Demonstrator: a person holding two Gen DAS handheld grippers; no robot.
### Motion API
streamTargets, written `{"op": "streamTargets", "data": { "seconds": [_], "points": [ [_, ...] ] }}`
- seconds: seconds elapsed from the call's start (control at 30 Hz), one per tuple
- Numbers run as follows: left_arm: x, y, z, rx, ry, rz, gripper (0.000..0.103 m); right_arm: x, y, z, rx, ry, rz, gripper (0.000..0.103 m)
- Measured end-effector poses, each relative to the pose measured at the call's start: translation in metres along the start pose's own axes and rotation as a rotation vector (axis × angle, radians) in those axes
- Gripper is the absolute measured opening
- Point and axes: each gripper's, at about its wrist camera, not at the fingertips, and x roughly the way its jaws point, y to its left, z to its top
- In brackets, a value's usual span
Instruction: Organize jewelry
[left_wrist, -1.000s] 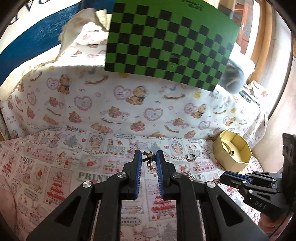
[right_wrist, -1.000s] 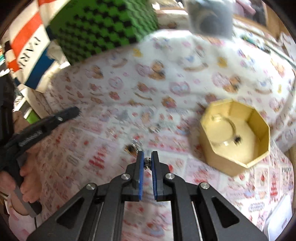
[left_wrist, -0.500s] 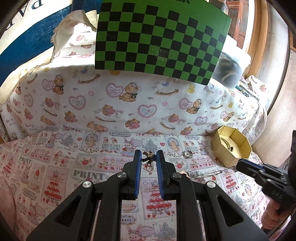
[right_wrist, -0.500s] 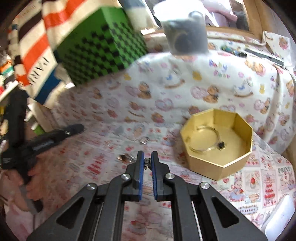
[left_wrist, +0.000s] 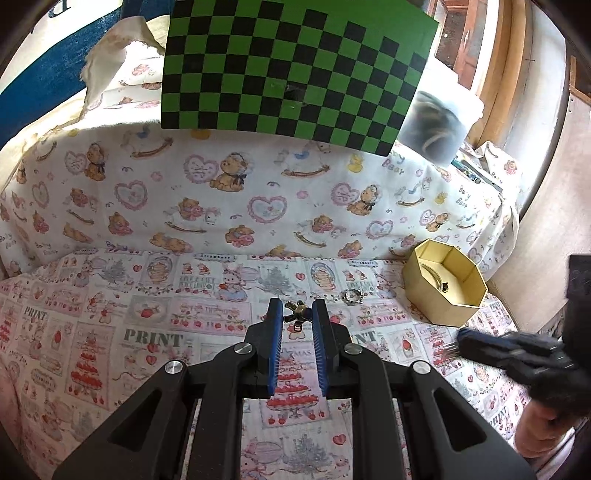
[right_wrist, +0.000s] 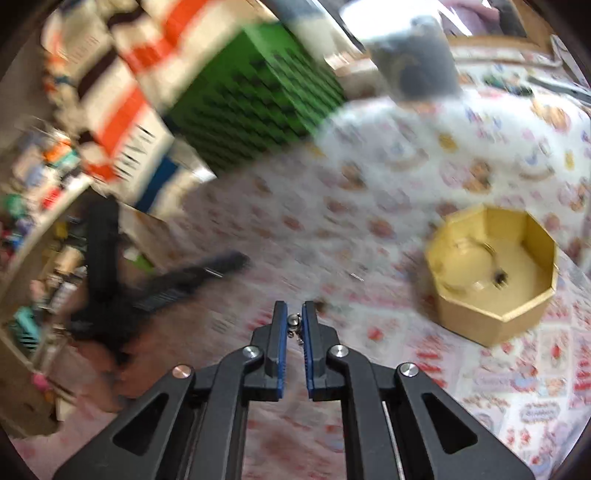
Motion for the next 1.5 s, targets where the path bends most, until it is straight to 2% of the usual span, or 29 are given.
{"op": "streamTargets", "data": {
  "seconds": [0.1,0.23,0.37,0.57,0.7,0.83,1.07,1.27,1.4,1.5],
  "points": [
    [0.0,0.001,0.0,0.0,0.0,0.0,0.015,0.021,-0.008,-0.005,0.02,0.122,-0.085,0.007],
    [0.0,0.003,0.0,-0.004,0.001,0.005,0.015,0.029,-0.015,-0.007,0.043,0.176,-0.135,0.007],
    [0.001,0.004,0.0,-0.005,0.006,0.008,0.015,0.031,-0.018,-0.008,0.043,0.172,-0.187,0.008],
    [0.001,0.002,0.0,0.01,-0.001,0.013,0.015,0.018,-0.021,-0.005,0.045,0.129,-0.202,0.011],
    [0.001,0.002,0.001,0.01,-0.001,0.015,0.015,0.018,-0.011,-0.005,-0.003,0.164,-0.181,0.011],
    [0.002,0.002,0.0,0.008,0.004,0.018,0.015,0.031,-0.01,-0.01,-0.018,0.201,-0.217,0.011],
    [0.002,0.001,0.001,0.014,0.002,0.012,0.015,0.03,-0.024,-0.009,0.008,0.159,-0.274,0.011],
    [0.002,0.001,0.0,0.014,0.005,0.012,0.015,0.033,-0.041,-0.008,0.027,0.177,-0.324,0.011],
    [0.001,0.001,0.0,0.014,0.002,0.012,0.015,0.028,-0.039,-0.007,0.02,0.165,-0.317,0.011],
    [0.001,0.001,0.0,0.014,0.001,0.012,0.015,0.019,-0.028,-0.005,-0.01,0.135,-0.278,0.011]
  ]
}}
